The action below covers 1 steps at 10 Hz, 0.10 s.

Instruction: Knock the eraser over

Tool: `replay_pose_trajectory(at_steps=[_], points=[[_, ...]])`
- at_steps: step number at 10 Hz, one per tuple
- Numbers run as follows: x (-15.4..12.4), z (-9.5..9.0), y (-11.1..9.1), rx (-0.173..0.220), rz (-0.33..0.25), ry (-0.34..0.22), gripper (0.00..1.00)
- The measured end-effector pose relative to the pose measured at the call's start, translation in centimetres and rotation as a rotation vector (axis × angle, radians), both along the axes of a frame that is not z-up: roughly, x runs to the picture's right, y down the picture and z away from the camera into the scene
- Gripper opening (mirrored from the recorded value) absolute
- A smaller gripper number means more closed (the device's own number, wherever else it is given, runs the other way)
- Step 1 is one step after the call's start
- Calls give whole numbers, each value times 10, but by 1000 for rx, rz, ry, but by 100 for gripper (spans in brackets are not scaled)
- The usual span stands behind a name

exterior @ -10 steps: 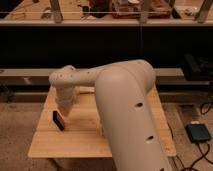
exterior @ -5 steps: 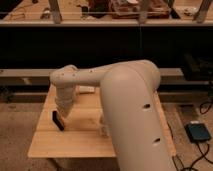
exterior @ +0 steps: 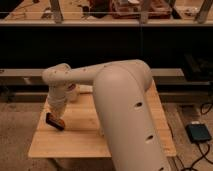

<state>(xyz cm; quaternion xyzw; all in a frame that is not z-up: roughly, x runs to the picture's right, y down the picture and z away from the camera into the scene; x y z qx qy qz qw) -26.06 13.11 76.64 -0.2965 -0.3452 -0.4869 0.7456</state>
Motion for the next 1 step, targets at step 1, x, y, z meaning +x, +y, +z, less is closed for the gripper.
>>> replay_pose_trajectory(at_steps=[1], points=[[-1, -4, 7, -5, 10, 4, 23]])
